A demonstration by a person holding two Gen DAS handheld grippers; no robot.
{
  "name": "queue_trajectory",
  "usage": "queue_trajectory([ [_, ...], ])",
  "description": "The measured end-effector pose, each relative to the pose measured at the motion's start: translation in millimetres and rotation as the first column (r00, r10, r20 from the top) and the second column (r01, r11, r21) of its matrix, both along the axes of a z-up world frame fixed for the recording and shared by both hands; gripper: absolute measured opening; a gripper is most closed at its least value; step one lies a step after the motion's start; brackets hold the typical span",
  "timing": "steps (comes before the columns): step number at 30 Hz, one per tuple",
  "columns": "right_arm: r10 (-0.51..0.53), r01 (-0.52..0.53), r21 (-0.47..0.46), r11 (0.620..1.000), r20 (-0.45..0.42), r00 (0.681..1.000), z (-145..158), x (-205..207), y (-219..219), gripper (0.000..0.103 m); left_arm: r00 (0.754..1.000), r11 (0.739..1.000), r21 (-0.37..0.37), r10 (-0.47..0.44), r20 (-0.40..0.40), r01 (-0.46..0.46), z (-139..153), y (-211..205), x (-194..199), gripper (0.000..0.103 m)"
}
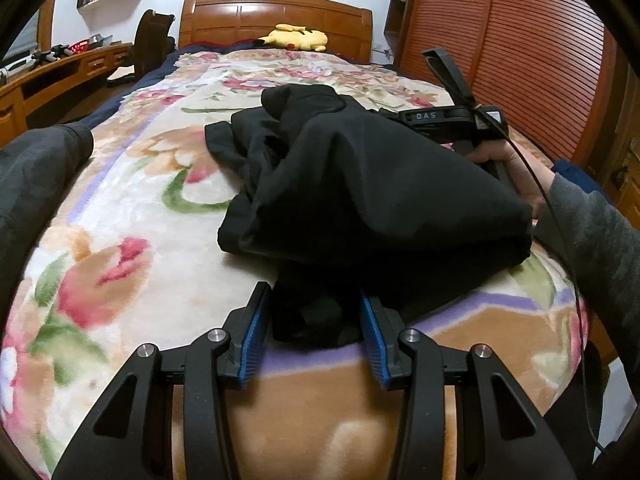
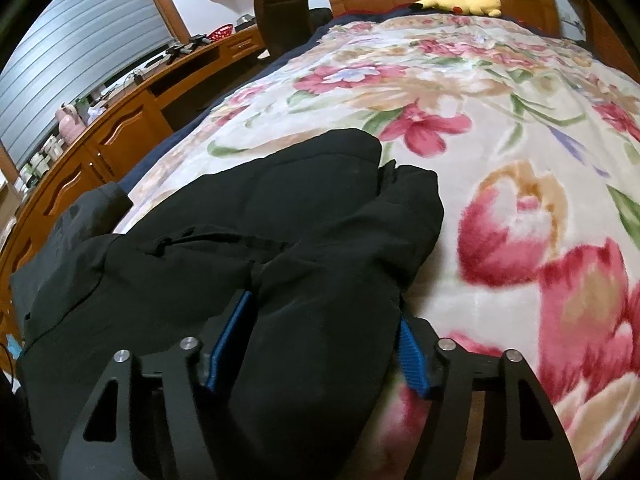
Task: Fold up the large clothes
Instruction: 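Close both tools on opposite sides of the black coat bundle, then lift the bundle with both tools and carry it off the bed toward the desk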
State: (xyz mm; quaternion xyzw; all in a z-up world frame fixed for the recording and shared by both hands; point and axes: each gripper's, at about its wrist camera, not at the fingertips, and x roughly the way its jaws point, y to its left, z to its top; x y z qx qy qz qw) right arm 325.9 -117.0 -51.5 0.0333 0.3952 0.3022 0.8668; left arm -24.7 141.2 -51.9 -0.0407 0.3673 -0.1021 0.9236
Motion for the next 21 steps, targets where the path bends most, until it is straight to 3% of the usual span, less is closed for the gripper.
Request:
queue_trajectory([
  [5,0.007,-0.007,0.006,1.000,0.029,1.000,0,-4,0,0.052,1.000,1.000,-0.021,-0.010,0.000,0.010,0,3,0,0.020],
  [7,0.004,-0.004,0.000,1.000,0.048,0.999,2,-7,1,0.045,1.000,0.999,-0.036,-0.011,0.008,0.011,2,5,0,0.016],
  [13,-0.030,0.038,-0.049,0.998,0.139,0.990,13,-23,5,0.029,0.999,1.000,-0.022,-0.002,0.043,0.003,7,5,-4,0.013],
  [21,-0.050,0.070,-0.073,0.995,0.243,0.969,31,-54,8,0.025,0.996,0.999,-0.017,0.030,0.084,-0.029,12,16,-9,0.010],
])
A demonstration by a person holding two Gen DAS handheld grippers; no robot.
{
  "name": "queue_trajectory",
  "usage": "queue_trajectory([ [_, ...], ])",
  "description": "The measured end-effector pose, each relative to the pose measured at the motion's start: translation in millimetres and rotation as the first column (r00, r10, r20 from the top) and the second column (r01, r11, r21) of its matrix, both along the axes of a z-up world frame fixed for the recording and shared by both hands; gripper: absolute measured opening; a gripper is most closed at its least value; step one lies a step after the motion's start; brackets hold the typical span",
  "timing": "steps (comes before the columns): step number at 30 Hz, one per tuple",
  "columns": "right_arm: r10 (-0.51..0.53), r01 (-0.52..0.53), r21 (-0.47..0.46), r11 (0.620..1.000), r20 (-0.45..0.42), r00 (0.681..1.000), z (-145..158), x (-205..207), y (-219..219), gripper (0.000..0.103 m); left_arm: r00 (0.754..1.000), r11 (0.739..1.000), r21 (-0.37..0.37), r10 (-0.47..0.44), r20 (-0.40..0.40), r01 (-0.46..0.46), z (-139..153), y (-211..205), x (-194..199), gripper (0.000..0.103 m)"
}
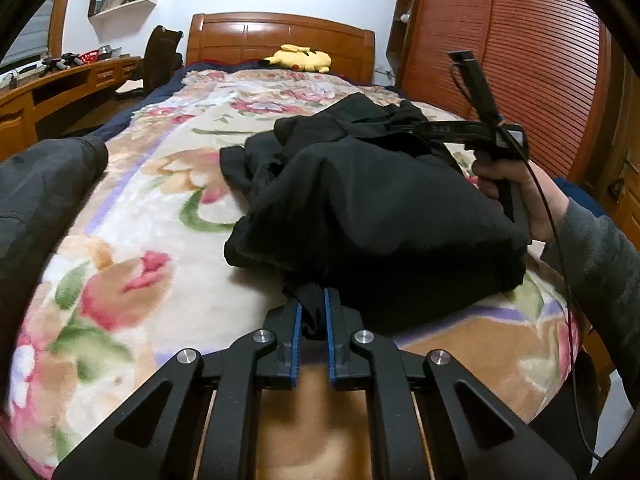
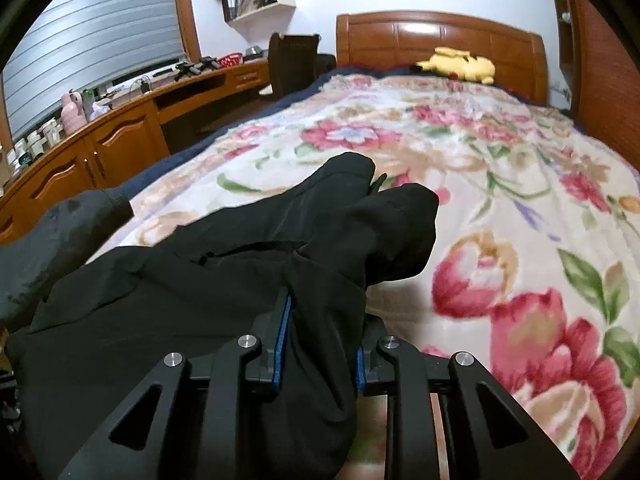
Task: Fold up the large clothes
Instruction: 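Lift the bundle with both tools and carry it off the bed toward the desk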
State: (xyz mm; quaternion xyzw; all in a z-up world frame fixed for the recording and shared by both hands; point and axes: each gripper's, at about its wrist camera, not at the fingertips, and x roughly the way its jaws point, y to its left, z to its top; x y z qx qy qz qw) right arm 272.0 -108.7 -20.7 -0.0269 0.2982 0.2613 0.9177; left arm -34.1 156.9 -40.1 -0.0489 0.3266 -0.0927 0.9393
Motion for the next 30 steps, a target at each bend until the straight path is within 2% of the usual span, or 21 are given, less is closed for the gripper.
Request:
queue_trajectory([
  [10,0.041,-0.037,-0.053,0.998,0.083,0.996,18,-36,8,0.022,0.993,0.998,0.030,0.057,0.099,-0.060,20,17,-25,0.008],
  [15,0.070,-0.060,-0.087,0.994,0.121,0.990,35,-50,25,0.021,0.984,0.994,0.053,0.088,0.155,-0.097,37,35,-37,0.008],
  [22,0.109,-0.090,-0.113,0.990,0.180,0.978,67,-65,64,0.021,0.965,0.983,0.091,0.139,0.221,-0.162,69,84,-44,0.007],
  [26,0.127,-0.103,-0.123,0.987,0.210,0.969,86,-72,96,0.021,0.952,0.968,0.123,0.184,0.245,-0.219,87,123,-41,0.007],
  [30,0.141,-0.126,-0.079,0.989,0.228,0.963,102,-77,129,0.021,0.931,0.950,0.125,0.245,0.272,-0.286,96,161,-44,0.007],
])
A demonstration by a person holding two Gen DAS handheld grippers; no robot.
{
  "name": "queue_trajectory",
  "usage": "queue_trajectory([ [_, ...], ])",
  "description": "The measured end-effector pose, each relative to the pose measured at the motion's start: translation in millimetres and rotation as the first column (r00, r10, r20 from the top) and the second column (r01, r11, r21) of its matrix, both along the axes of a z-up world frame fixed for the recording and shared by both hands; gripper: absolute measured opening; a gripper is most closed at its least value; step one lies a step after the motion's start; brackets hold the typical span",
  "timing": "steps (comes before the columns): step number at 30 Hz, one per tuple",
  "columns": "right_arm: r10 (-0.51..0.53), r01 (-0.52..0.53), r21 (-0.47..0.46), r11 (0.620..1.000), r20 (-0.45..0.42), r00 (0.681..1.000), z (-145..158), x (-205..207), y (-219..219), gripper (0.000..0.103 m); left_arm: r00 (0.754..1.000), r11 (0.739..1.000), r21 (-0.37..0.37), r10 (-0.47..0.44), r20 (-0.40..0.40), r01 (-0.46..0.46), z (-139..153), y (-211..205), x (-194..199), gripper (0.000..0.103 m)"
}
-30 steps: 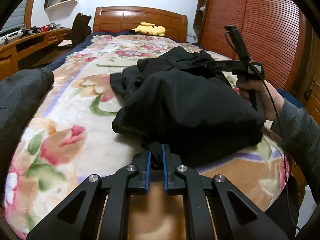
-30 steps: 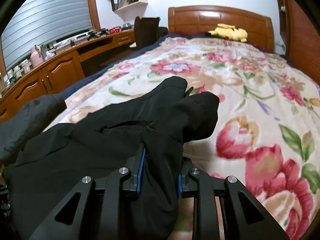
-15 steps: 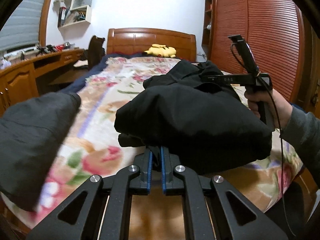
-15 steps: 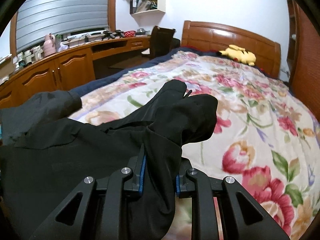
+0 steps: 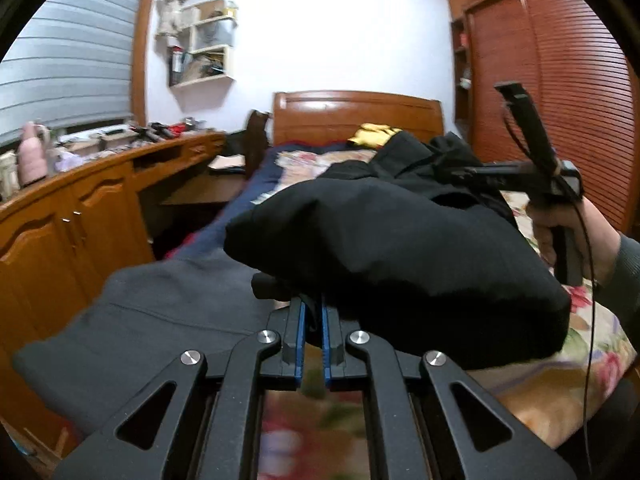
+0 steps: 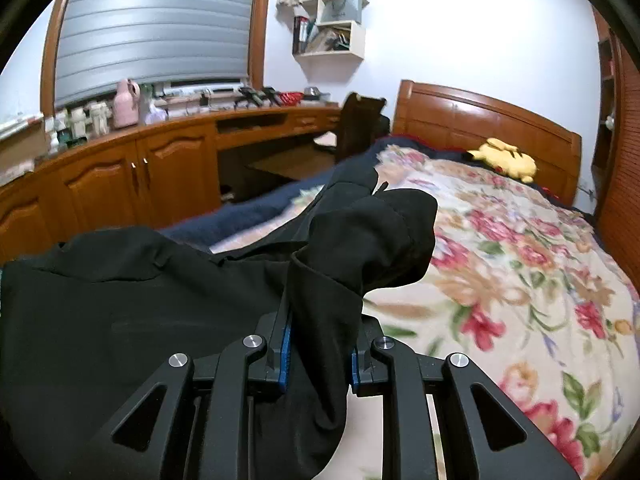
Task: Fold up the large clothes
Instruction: 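Lift the bundle with both tools and carry it off the bed toward the desk, then lower the bundle beside the bed and open both tools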
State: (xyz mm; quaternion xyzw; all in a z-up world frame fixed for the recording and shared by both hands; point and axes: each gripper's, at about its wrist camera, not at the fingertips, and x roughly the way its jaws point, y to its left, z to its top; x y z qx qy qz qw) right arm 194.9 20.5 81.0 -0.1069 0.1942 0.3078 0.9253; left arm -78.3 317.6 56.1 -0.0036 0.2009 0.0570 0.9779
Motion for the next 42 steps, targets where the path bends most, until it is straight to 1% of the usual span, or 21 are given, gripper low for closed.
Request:
queue_trajectory([
  [3,0.033,-0.033,-0.026,0.999,0.021,0.999,4,-3,34,0.021,0.998,0.998,0.017,0.058,0.014,-0.059,7,29,-4,0.007],
  [6,0.064,-0.063,-0.023,0.998,0.037,0.997,12,-4,71,0.021,0.992,0.991,0.050,0.126,0.023,-0.127,12,58,-12,0.007],
  [12,0.152,-0.153,0.017,0.988,0.058,0.987,10,-3,141,0.021,0.961,0.958,0.076,0.273,0.040,-0.276,19,122,-40,0.007],
  [14,0.185,-0.188,0.035,0.982,0.069,0.980,2,2,162,0.021,0.945,0.942,0.081,0.326,0.021,-0.327,13,143,-45,0.007],
  [16,0.214,-0.217,0.054,0.975,0.054,0.975,-8,6,176,0.021,0.929,0.926,0.084,0.370,-0.015,-0.368,1,160,-49,0.007],
  [17,0.227,-0.229,0.058,0.972,0.035,0.973,-16,11,186,0.021,0.918,0.918,0.087,0.393,-0.050,-0.388,-7,167,-47,0.007],
  [19,0.243,-0.241,0.075,0.968,-0.023,0.970,-34,17,203,0.021,0.906,0.910,0.072,0.414,-0.086,-0.408,-24,175,-50,0.007],
  [20,0.249,-0.244,0.070,0.967,-0.063,0.967,-49,19,212,0.022,0.899,0.904,0.074,0.426,-0.100,-0.421,-32,178,-52,0.007],
  [21,0.244,-0.241,0.045,0.969,-0.075,0.967,-60,23,219,0.022,0.893,0.899,0.081,0.438,-0.107,-0.431,-37,179,-54,0.007],
  [22,0.239,-0.239,0.010,0.971,-0.068,0.969,-72,27,224,0.022,0.890,0.896,0.080,0.443,-0.110,-0.436,-42,180,-56,0.007],
  [24,0.232,-0.234,-0.018,0.972,-0.072,0.970,-86,37,223,0.023,0.891,0.899,0.057,0.438,-0.117,-0.434,-41,185,-59,0.008],
  [27,0.242,-0.245,-0.014,0.969,-0.120,0.963,-89,57,219,0.025,0.887,0.893,0.041,0.449,-0.109,-0.447,-33,186,-68,0.018],
  [28,0.252,-0.256,-0.011,0.967,-0.129,0.959,-86,61,220,0.030,0.888,0.892,0.038,0.451,-0.094,-0.449,-28,183,-71,0.027],
  [29,0.256,-0.261,-0.016,0.965,-0.140,0.956,-86,64,218,0.036,0.888,0.891,0.034,0.454,-0.078,-0.453,-23,182,-76,0.039],
  [30,0.262,-0.269,-0.023,0.963,-0.154,0.953,-86,68,215,0.039,0.887,0.889,0.024,0.458,-0.056,-0.457,-17,182,-80,0.045],
  [31,0.265,-0.273,-0.033,0.961,-0.162,0.951,-82,66,226,0.047,0.888,0.889,0.012,0.458,-0.044,-0.458,-13,184,-82,0.058],
  [32,0.268,-0.278,-0.041,0.960,-0.161,0.950,-82,67,223,0.056,0.893,0.893,-0.001,0.449,-0.042,-0.449,-7,183,-83,0.078],
  [33,0.271,-0.281,-0.046,0.959,-0.154,0.950,-78,60,219,0.059,0.898,0.899,-0.006,0.438,-0.040,-0.438,-5,183,-82,0.083],
  [34,0.273,-0.283,-0.054,0.957,-0.145,0.951,-70,52,219,0.061,0.903,0.903,-0.003,0.429,-0.031,-0.429,0,179,-81,0.083],
  [37,0.271,-0.279,-0.057,0.958,-0.129,0.954,-62,35,210,0.062,0.904,0.904,0.028,0.427,-0.012,-0.426,12,168,-70,0.083],
  [42,0.308,-0.314,-0.048,0.948,-0.099,0.946,-63,-1,192,0.062,0.925,0.925,0.044,0.378,-0.027,-0.377,22,153,-42,0.083],
])
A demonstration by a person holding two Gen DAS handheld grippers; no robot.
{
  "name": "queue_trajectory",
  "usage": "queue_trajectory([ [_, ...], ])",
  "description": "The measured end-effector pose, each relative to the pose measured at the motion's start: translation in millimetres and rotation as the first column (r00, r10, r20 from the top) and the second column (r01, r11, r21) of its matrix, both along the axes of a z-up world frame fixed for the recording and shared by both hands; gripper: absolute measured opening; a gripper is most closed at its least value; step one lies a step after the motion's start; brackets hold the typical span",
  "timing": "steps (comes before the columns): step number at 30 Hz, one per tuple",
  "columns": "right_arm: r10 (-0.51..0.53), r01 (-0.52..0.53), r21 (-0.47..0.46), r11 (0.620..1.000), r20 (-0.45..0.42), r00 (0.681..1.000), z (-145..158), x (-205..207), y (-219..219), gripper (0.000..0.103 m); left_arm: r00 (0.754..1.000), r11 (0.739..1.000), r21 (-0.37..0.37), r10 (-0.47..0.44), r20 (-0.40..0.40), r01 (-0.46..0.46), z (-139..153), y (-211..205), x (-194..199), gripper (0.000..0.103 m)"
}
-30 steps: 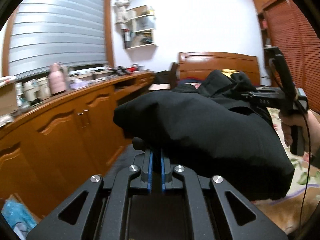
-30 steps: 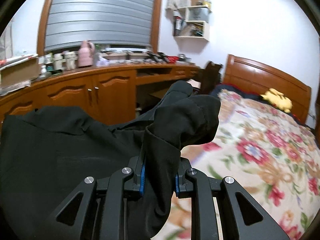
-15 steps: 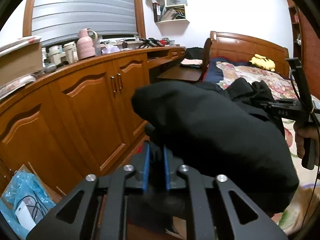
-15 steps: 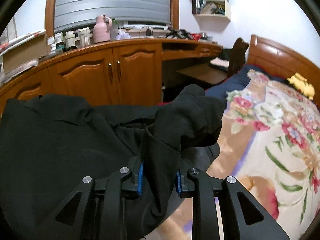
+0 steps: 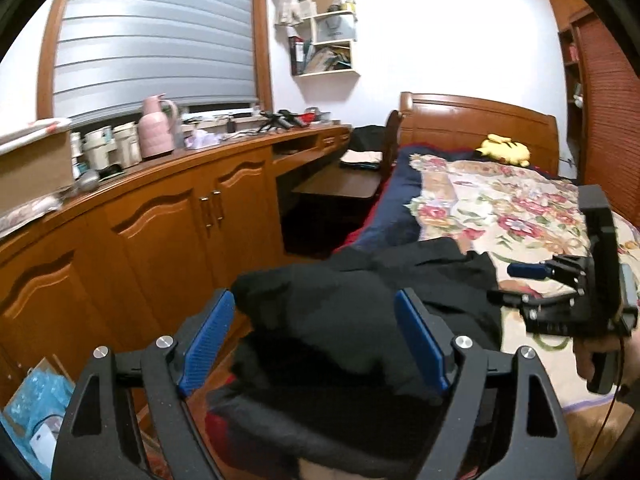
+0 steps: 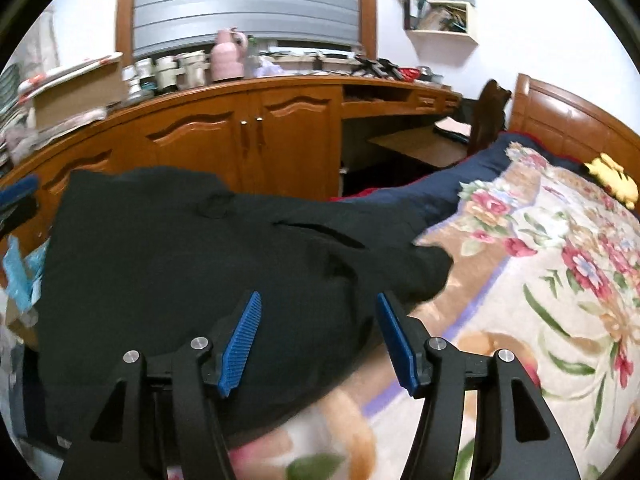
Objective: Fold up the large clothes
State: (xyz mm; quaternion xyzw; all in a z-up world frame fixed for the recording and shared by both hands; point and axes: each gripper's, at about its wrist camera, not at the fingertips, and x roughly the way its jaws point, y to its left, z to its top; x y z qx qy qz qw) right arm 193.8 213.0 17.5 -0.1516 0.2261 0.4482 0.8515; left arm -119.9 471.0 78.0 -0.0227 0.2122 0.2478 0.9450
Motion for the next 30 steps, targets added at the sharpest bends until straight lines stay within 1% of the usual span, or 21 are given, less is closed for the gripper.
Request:
queue_trajectory([
  [3,0.016,-0.016,-0.007,1.000,0.030,0.999,-1,-16,-12,0.062,0.999,1.000,0.013,0.004,-0.044,-0.004,-6,-4,16,0.083],
  [6,0.039,-0.039,0.003,0.999,0.041,0.998,2,-30,-24,0.062,0.996,1.000,0.003,0.020,-0.086,-0.019,-19,-1,25,0.083],
  [10,0.065,-0.066,0.021,0.998,0.049,0.997,2,-42,-39,0.062,0.988,0.998,-0.001,0.059,-0.142,-0.060,-40,8,29,0.083],
  [15,0.091,-0.093,0.019,0.996,0.071,0.993,-3,-51,-50,0.062,0.979,0.996,-0.009,0.086,-0.185,-0.089,-60,14,28,0.083],
  [18,0.106,-0.107,0.014,0.994,0.068,0.992,-7,-55,-58,0.062,0.979,0.994,-0.046,0.088,-0.183,-0.098,-67,19,25,0.083],
  [20,0.109,-0.110,0.012,0.994,0.063,0.992,-9,-56,-63,0.062,0.982,0.992,-0.077,0.090,-0.168,-0.104,-68,21,22,0.083],
  [21,0.107,-0.108,0.011,0.994,0.060,0.992,-11,-57,-66,0.062,0.984,0.991,-0.081,0.088,-0.156,-0.102,-68,20,21,0.083],
  [25,0.100,-0.101,0.014,0.995,0.059,0.993,-12,-60,-80,0.062,0.984,0.992,-0.069,0.099,-0.148,-0.110,-63,12,17,0.084],
  [27,0.093,-0.095,0.019,0.995,0.062,0.994,-12,-62,-89,0.062,0.987,0.990,-0.088,0.103,-0.127,-0.115,-58,9,13,0.089],
  [29,0.083,-0.084,0.021,0.996,0.066,0.994,-11,-64,-96,0.062,0.990,0.988,-0.108,0.104,-0.094,-0.114,-51,5,7,0.103],
  [30,0.077,-0.079,0.024,0.997,0.069,0.995,-10,-65,-100,0.062,0.991,0.988,-0.109,0.102,-0.082,-0.110,-47,2,4,0.103],
])
